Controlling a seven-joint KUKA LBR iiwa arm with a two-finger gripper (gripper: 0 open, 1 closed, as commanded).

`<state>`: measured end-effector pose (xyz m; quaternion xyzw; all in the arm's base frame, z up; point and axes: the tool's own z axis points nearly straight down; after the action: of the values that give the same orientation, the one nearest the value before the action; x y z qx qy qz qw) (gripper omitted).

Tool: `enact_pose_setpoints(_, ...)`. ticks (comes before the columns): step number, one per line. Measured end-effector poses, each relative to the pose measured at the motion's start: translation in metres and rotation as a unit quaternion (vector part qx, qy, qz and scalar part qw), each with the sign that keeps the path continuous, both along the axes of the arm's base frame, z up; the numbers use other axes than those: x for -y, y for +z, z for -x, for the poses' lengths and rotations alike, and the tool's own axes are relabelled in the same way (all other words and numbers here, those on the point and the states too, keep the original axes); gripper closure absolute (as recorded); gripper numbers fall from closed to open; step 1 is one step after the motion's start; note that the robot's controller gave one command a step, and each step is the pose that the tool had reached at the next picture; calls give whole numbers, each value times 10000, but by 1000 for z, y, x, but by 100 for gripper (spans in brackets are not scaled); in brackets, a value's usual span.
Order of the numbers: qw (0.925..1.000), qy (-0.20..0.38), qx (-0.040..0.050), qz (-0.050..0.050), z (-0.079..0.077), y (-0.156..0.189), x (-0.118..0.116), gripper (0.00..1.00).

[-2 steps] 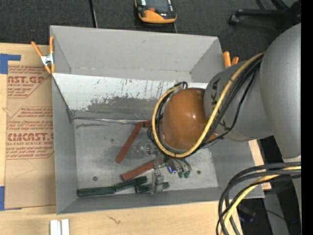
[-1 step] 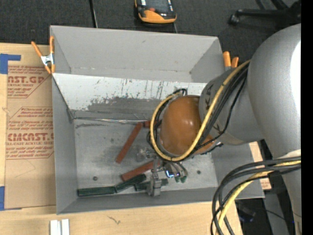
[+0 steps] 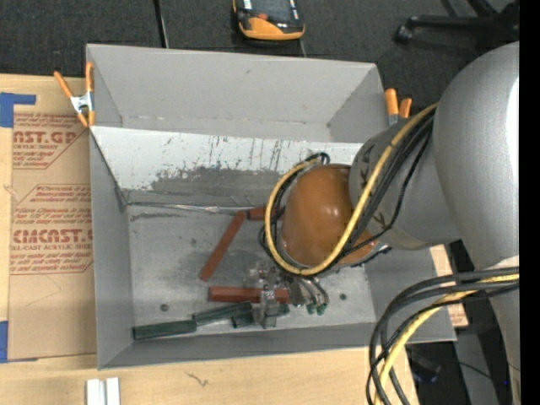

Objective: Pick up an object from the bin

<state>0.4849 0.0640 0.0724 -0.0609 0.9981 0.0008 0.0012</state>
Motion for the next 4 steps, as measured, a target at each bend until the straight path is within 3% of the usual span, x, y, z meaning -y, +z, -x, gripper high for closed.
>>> enact_pose_setpoints(2,10000,-3,-2,0,0,2,0,100)
enact_pose_setpoints(4,10000,1,-40,11,3,45,0,100)
